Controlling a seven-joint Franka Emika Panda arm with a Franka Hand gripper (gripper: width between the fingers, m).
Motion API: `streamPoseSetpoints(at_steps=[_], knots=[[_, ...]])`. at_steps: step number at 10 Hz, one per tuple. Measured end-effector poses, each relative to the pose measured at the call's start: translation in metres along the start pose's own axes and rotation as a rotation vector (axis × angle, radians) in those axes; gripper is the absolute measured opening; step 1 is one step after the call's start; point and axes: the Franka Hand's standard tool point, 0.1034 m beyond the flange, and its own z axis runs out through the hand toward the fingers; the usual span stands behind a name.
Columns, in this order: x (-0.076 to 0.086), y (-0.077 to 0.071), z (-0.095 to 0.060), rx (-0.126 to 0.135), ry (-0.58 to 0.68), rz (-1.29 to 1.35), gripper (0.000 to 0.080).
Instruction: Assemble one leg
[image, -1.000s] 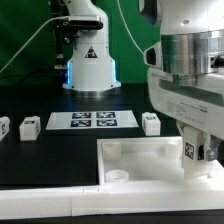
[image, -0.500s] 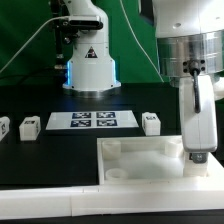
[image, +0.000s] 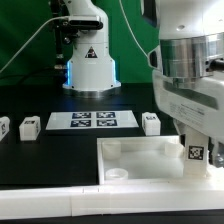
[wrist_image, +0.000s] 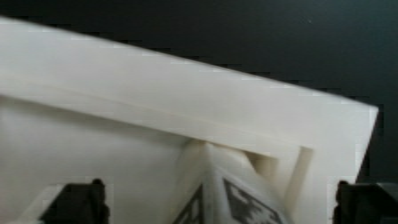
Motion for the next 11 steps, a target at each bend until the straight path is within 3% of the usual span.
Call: streamPoseSetpoints(at_steps=[3, 5, 7, 8, 9, 10, 11], knots=[[0.0024, 0.0003, -0.0006, 0.0, 0.002, -0.323, 0.0649], [0.0032, -0.0006, -0.0028, -0.025, 0.011, -0.652, 0.0649], [0.0034, -0.0008, -0.0027, -0.03, 0.018, -0.73, 0.0649], [0.0032, -0.0008, -0.0027, -0.029, 0.018, -0.687, 0.051], [0.0031, -0.0008, -0.0027, -0.029, 0.017, -0.671, 0.051], [0.003, -0.0003, -0.0023, -0.026, 0.015, -0.551, 0.0316], [0.0051, 0.0003, -0.0024, -0.025, 0.018, -0.443, 0.0316]])
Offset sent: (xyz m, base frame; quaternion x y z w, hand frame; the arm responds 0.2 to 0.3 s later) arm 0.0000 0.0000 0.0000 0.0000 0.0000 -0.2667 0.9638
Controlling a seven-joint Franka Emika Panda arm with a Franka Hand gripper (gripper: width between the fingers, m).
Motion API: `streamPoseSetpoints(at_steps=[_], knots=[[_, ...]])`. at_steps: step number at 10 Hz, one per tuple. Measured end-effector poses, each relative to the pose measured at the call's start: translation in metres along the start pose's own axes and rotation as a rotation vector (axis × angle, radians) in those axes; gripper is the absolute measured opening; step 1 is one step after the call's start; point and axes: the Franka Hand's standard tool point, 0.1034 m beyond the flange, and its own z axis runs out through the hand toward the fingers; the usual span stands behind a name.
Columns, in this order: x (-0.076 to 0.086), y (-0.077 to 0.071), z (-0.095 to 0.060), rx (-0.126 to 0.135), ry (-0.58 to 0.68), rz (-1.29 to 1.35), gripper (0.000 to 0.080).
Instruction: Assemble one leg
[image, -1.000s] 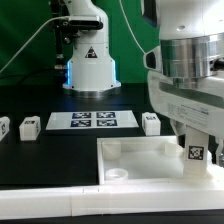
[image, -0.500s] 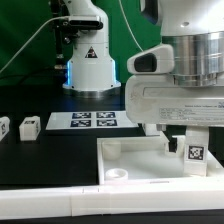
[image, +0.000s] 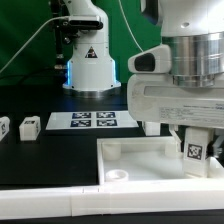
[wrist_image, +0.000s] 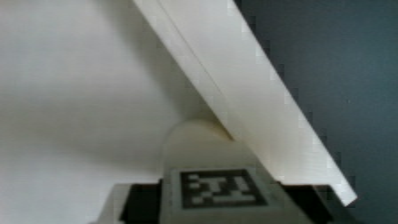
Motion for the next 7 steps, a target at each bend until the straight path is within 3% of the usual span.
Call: streamPoseSetpoints(at_steps=[1, 7], knots=[[-0.0007, -0.0008, 0.0005, 0.002, -0.002, 0.117, 0.0271], [0.0052, -0.0082, 0.001, -0.019, -0.006, 1.128, 0.0271]])
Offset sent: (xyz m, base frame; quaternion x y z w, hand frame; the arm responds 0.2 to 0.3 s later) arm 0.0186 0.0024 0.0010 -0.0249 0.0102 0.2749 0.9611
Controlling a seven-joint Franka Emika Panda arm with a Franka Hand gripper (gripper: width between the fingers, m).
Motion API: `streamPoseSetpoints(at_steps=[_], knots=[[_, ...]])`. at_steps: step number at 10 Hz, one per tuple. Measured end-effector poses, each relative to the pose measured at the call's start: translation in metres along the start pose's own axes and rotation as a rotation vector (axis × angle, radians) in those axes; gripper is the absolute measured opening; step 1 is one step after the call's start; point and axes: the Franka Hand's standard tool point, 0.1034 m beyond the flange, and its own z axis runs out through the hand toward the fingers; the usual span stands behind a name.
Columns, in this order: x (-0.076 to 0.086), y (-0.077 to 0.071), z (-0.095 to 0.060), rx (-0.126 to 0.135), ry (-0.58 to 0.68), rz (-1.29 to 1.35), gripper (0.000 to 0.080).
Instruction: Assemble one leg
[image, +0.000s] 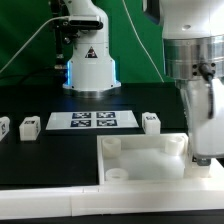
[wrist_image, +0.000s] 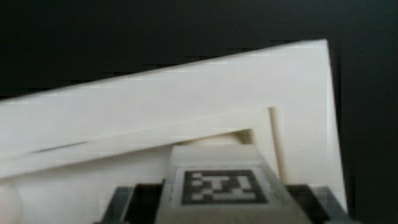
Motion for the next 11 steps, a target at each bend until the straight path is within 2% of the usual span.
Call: streamPoseSetpoints(at_steps=[1, 3, 4, 5, 6, 7, 9, 11], knots=[[0.0, 0.0, 0.0, 0.011, 0.006, 0.03, 0.0271], [-0.001, 0.0, 0.0, 0.011, 0.005, 0.005, 0.0271], [-0.001, 0.0, 0.0, 0.011, 0.005, 0.004, 0.0469], [-0.001, 0.001, 0.0, 0.011, 0.005, 0.0, 0.0586], [-0.002, 0.001, 0.0, 0.011, 0.004, -0.009, 0.0586], [-0.004, 0.003, -0.004, 0.013, 0.002, -0.038, 0.0637], [-0.006, 0.003, -0.01, 0.027, -0.007, -0.149, 0.0646], [-0.006, 0.008, -0.005, 0.02, -0.002, -0.315, 0.0649]])
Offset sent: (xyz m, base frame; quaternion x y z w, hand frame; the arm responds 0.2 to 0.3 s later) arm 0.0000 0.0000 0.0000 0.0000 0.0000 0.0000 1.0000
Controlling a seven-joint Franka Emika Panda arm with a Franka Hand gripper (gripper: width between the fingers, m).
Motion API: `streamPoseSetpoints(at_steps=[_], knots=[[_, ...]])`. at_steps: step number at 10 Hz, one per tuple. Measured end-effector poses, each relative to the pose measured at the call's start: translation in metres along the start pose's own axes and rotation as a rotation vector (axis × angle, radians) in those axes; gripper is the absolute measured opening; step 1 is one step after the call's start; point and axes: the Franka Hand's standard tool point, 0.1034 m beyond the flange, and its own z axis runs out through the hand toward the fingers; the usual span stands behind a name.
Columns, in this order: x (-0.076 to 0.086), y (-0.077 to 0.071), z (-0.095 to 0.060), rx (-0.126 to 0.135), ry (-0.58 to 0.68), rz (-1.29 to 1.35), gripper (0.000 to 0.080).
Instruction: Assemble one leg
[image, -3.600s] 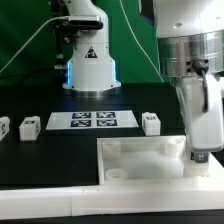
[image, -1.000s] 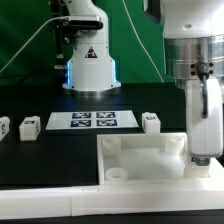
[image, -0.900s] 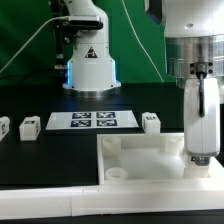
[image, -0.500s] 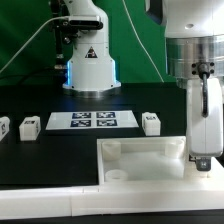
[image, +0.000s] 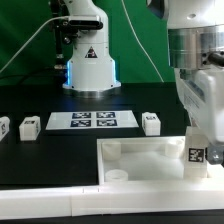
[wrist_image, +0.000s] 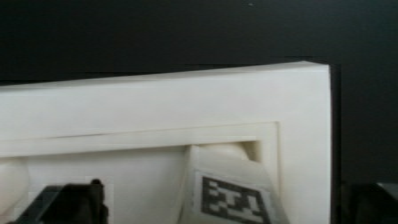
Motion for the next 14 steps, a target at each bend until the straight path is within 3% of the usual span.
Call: streamPoseSetpoints(at_steps=[5, 9, 11, 12, 13, 14], knots=[[0.003, 0.0025, 0.0043, -0.005, 0.004, -0.507, 0.0649], [0.0064, 0.0003, 0.004, -0.017, 0.048, -1.136, 0.0649], [0.0065, -0.0002, 0.0054, -0.002, 0.058, -1.112, 0.0649], [0.0072, -0.0004, 0.0053, -0.002, 0.059, -1.11, 0.0542], [0.007, -0.0004, 0.0054, 0.0, 0.058, -1.057, 0.0542], [0.0067, -0.0002, 0.0057, 0.003, 0.056, -0.956, 0.0366]])
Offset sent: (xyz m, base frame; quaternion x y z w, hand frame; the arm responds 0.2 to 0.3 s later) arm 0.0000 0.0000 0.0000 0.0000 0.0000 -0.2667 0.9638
